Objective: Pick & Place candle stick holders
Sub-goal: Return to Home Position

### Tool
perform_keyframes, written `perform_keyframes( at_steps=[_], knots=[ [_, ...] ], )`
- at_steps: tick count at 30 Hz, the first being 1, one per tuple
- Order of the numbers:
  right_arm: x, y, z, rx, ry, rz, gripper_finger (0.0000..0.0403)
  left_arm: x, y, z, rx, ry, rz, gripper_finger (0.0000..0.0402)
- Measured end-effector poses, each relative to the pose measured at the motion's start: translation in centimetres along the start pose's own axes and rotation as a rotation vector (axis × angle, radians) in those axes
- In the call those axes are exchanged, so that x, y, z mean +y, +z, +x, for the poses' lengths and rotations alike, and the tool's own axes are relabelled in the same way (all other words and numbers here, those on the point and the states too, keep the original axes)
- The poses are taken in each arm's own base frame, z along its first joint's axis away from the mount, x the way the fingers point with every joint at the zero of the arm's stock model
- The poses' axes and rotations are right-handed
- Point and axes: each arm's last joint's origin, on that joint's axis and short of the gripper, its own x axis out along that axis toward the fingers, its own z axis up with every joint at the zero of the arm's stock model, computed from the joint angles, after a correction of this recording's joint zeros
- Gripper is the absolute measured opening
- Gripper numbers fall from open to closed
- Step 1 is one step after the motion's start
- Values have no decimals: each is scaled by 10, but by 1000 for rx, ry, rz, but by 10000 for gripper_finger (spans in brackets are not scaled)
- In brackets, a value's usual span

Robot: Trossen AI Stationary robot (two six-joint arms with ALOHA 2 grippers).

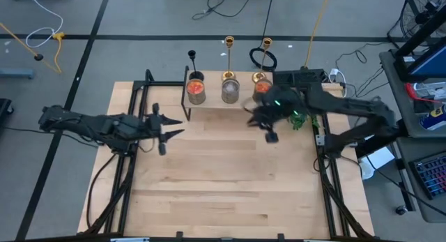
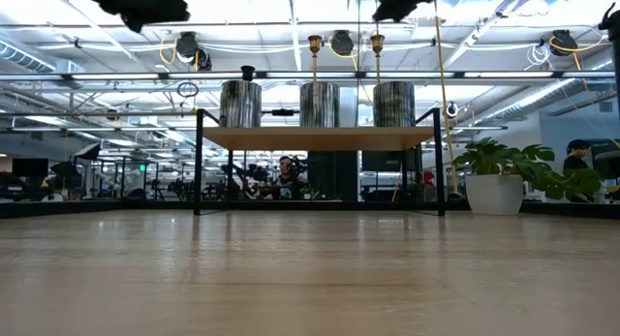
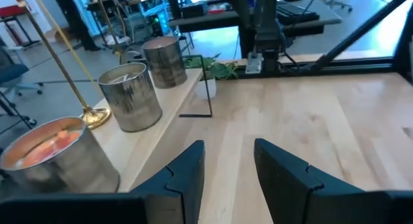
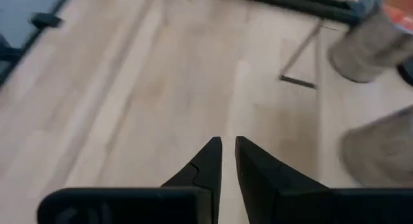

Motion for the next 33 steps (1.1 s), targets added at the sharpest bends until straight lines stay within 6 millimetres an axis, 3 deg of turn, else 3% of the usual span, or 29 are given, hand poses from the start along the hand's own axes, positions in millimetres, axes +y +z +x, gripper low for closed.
perform_keyframes(
  at_steps=[7, 13, 22, 33],
  knots=[
    [44, -80, -12, -308, -26, -22, 38, 9, -3, -27, -34, -16, 2, 143],
    [59, -141, -20, -483, -80, -5, 38, 13, -37, -30, -39, 70, 36, 143],
    [70, -193, -20, -568, -120, 12, 38, 9, -86, -27, -156, -7, 28, 143],
    [77, -235, 0, -630, -124, 91, 38, 4, -128, -19, -210, 10, -27, 143]
  ],
)
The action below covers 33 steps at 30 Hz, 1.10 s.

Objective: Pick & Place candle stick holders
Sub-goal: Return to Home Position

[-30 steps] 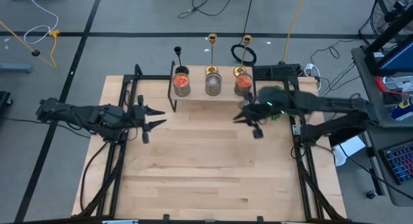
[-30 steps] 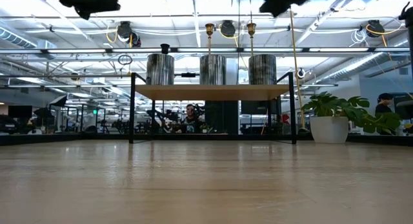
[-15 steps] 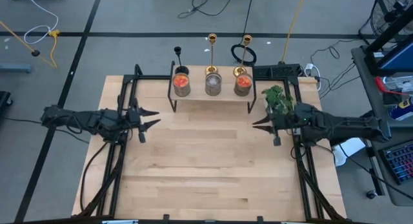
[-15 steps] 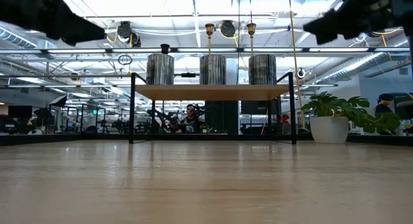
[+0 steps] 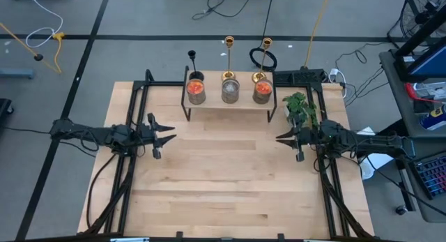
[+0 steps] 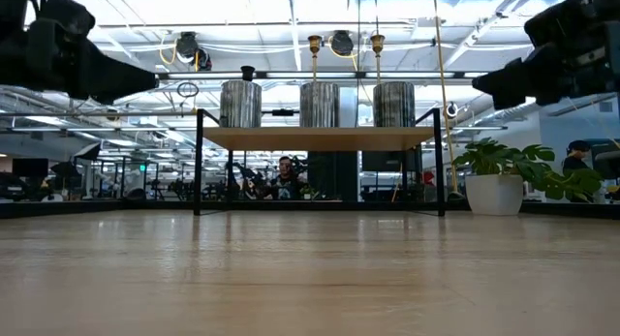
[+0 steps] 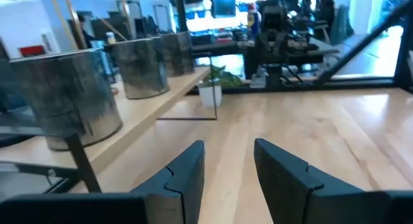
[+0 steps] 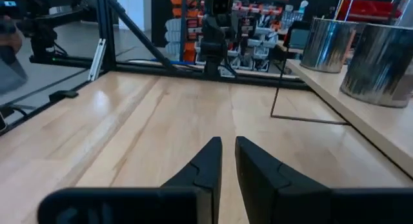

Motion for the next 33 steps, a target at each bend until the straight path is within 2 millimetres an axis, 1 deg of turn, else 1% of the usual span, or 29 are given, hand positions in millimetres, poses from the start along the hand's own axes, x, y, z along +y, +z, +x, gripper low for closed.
perform_keyframes(
  at_steps=[2, 5, 10, 14, 19, 33],
  knots=[
    [0, -5, 0, -24, -31, 7, 38, 0, -5, 0, -6, 26, -6, 143],
    [-3, -2, -2, -76, -109, 17, 38, 1, -6, 0, 7, 73, -19, 143],
    [-5, -5, -2, -53, -208, 58, 38, 2, -5, 0, 8, 95, -20, 143],
    [-7, -8, -2, -22, -286, 56, 38, 2, -6, 0, 7, 95, -49, 143],
    [-8, -8, -2, -29, -304, 105, 38, 2, -6, 0, 9, 94, -59, 143],
    [-8, -8, -2, -30, -304, 102, 38, 2, -5, 0, 7, 94, -59, 143]
  ],
)
